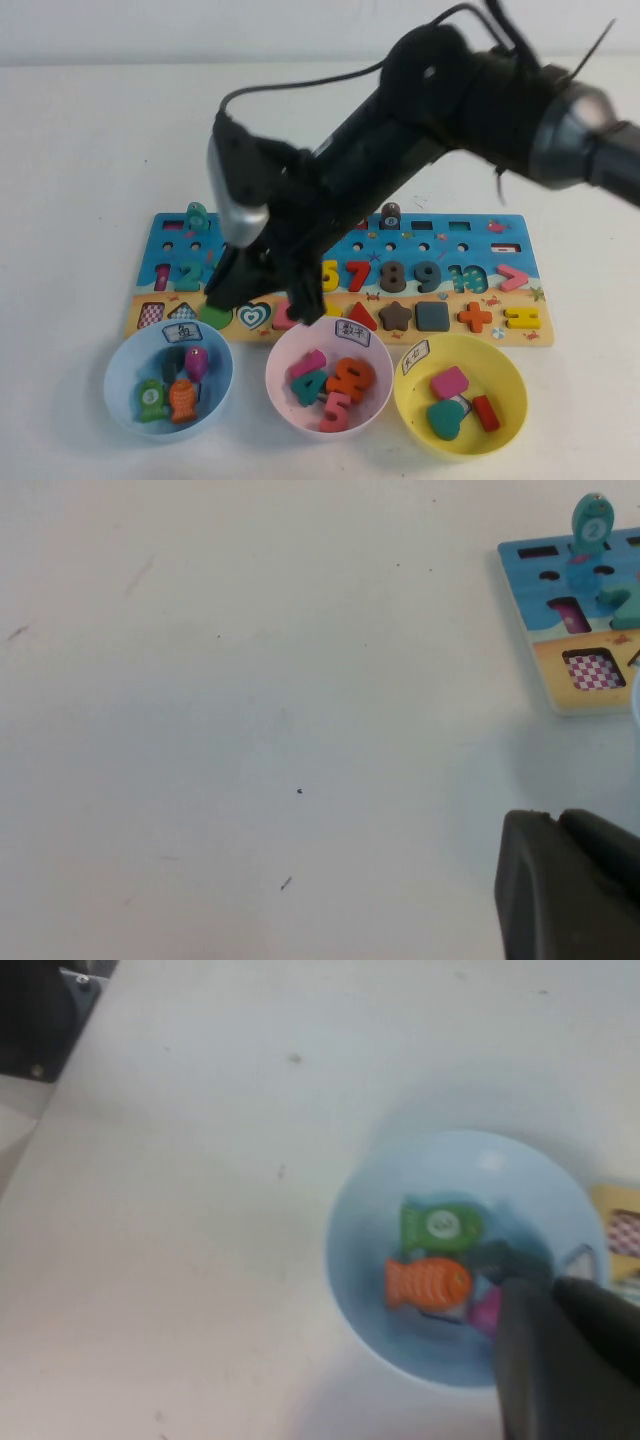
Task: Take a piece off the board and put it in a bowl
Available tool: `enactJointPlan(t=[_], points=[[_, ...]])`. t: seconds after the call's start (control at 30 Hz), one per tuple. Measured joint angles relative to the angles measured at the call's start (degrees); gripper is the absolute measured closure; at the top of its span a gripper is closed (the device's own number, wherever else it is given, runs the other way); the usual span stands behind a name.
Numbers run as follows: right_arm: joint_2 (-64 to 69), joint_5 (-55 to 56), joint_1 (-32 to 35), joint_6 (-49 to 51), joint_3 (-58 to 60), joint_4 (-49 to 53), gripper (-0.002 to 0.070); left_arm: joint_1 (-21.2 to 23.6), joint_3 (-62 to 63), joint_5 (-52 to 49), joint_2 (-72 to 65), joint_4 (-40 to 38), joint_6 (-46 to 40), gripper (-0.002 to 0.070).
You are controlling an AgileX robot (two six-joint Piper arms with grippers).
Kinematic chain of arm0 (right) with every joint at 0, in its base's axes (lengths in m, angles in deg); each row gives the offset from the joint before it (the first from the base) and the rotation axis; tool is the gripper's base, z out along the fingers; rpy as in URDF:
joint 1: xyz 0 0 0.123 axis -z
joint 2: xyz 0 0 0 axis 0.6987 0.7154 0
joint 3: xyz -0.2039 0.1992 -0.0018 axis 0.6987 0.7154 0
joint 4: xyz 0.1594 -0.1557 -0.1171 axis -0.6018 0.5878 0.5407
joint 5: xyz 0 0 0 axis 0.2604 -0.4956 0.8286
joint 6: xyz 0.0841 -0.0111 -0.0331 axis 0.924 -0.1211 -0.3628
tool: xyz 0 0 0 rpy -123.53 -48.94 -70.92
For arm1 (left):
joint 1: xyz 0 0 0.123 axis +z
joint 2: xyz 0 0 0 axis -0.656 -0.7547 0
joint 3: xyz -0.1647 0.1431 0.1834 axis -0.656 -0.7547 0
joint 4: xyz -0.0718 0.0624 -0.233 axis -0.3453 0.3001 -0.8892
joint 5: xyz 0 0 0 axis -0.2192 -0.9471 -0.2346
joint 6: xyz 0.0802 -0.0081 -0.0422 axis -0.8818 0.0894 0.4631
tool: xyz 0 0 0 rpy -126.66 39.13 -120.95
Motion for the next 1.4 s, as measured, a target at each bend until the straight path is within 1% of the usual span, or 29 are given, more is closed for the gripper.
enactJointPlan(t=[0.1, 0.27, 0.43, 0.6, 0.73, 0.83, 1.1, 1.23, 1.33, 1.4], points=[[-2.9, -0.5, 1.7, 0.4, 0.0, 1.6, 0.0685, 0.0, 0.0, 0.0, 0.0, 0.0, 0.0, 0.0679], [-8.9, -0.2, 3.8, 1.7, 0.0, 4.7, 0.0691, 0.0, 0.0, 0.0, 0.0, 0.0, 0.0, 0.0680], [-13.5, -0.1, 4.9, 6.5, 0.0, 9.1, 0.0691, 0.0, 0.0, 0.0, 0.0, 0.0, 0.0, 0.0680], [-19.3, 2.9, 5.5, 8.9, 4.5, 11.3, 0.0691, 0.0, 0.0, 0.0, 0.0, 0.0, 0.0, 0.0679], [-26.3, 10.7, 5.6, 9.3, 14.1, 10.5, 0.0692, 0.0, 0.0, 0.0, 0.0, 0.0, 0.0, 0.0680], [-33.7, 18.2, 5.6, 9.4, 23.5, 8.1, 0.0692, 0.0, 0.0, 0.0, 0.0, 0.0, 0.0, 0.0679], [-58.2, 46.1, 5.4, 9.4, 53.5, 5.2, 0.0692, 0.0, 0.0, 0.0, 0.0, 0.0, 0.0, 0.0680], [-68.6, 55.8, 8.8, 9.4, 66.3, -0.1, 0.0692, 0.0, 0.0, 0.0, 0.0, 0.0, 0.0, 0.0680], [-75.8, 57.8, 13.5, 9.4, 74.2, -4.0, 0.0692, 0.0, 0.0, 0.0, 0.0, 0.0, 0.0, 0.0680], [-81.6, 58.2, 18.3, 9.4, 78.2, -5.6, 0.0693, 0.0, 0.0, 0.0, 0.0, 0.0, 0.0, 0.0680]])
